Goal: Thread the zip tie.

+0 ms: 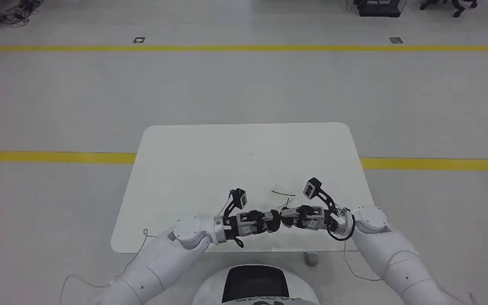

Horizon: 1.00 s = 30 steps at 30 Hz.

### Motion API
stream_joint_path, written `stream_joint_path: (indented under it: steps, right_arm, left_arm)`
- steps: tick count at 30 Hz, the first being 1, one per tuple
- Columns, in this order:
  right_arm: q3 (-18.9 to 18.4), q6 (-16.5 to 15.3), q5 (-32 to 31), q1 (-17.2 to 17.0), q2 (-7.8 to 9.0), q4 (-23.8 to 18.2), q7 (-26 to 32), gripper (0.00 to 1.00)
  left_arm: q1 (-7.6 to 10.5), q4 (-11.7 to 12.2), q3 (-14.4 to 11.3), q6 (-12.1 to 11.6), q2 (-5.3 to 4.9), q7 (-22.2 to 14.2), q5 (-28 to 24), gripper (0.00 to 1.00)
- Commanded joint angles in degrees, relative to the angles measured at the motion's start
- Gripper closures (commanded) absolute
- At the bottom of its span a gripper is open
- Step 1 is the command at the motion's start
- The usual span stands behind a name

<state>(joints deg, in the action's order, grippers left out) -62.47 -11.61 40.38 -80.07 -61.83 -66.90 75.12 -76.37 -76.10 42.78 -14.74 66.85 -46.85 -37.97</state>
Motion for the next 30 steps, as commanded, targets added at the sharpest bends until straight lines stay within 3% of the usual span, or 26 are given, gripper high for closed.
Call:
stream_joint_path:
  steps: [1, 9, 18, 30]
  right_arm:
    - [-0.06, 0.09, -0.01, -0.12, 0.03, -0.1, -0.03, 1.0]
    - [-0.18, 0.58, -0.32, -0.34, 0.13, -0.34, 0.0, 1.0]
    - [-0.26, 0.59, -0.21, -0.46, 0.18, -0.43, 0.28, 1.0]
    - [-0.3, 0.85, -0.35, -0.53, 0.24, -0.25, 0.39, 1.0]
  left_arm:
    - [-0.05, -0.13, 0.02, 0.03, -0.04, 0.27, 0.24, 0.94]
    - [-0.25, -0.51, 0.1, -0.03, -0.18, 1.17, 0.82, 0.96]
    - [-0.3, -0.7, 0.11, -0.22, -0.24, 1.75, 0.82, 0.88]
    - [-0.2, -0.64, 0.02, -0.3, -0.25, 2.19, 0.7, 0.91]
